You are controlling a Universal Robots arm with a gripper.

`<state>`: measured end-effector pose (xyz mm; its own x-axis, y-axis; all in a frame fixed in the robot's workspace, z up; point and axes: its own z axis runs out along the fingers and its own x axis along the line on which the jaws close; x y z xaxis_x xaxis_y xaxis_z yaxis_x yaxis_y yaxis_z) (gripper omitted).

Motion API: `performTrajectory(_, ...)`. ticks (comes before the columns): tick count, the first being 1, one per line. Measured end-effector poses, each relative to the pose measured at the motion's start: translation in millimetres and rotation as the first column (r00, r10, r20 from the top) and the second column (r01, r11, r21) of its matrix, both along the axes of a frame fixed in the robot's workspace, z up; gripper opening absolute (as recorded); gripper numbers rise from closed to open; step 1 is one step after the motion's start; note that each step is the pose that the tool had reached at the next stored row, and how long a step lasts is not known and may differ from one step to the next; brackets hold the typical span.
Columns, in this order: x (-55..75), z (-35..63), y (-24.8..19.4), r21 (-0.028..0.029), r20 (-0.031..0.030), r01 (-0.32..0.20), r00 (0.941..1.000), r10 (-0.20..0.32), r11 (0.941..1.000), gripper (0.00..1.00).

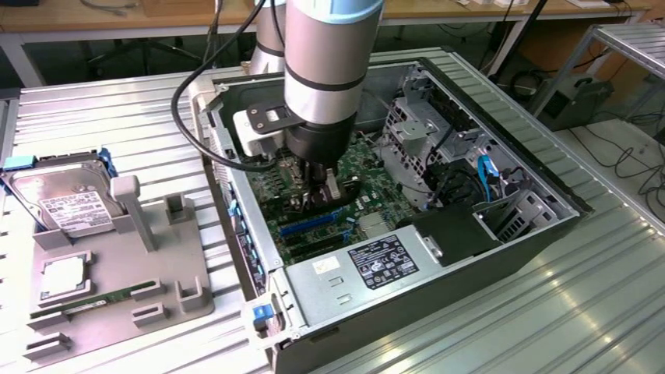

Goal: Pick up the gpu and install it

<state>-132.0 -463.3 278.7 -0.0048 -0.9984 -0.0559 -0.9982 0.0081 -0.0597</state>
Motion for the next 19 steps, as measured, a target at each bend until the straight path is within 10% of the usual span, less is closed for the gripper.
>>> performTrajectory(19, -2.0, -9.1, 0.0, 0.0001, -0.0002, 0.000, 1.0000, 0.000, 1.0000, 0.27)
